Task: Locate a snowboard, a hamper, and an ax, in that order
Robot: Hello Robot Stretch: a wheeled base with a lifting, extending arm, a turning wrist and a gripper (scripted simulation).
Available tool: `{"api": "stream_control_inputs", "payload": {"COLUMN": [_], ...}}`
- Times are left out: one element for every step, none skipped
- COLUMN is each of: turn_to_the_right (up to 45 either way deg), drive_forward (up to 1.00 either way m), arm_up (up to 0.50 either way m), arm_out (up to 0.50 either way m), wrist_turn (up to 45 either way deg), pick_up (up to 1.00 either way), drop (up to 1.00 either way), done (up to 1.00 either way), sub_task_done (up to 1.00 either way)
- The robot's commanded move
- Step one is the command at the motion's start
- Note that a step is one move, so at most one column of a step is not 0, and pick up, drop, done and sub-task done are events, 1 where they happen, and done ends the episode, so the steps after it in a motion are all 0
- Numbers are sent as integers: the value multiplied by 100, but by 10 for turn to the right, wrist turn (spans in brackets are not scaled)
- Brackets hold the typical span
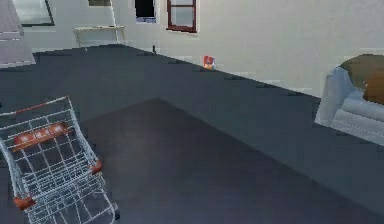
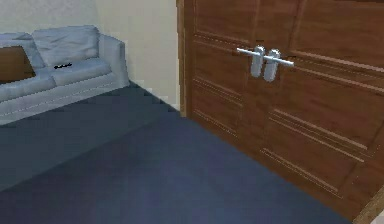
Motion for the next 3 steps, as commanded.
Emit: {"api": "stream_control_inputs", "payload": {"turn_to_the_right": [0,120,0], "drive_forward": [100,0,15], "arm_up": [0,0,0], "arm_out": [0,0,0], "wrist_turn": [0,0,0], "pick_up": [0,0,0], "drop": [0,0,0], "done": [0,0,0], "sub_task_done": [0,0,0]}}
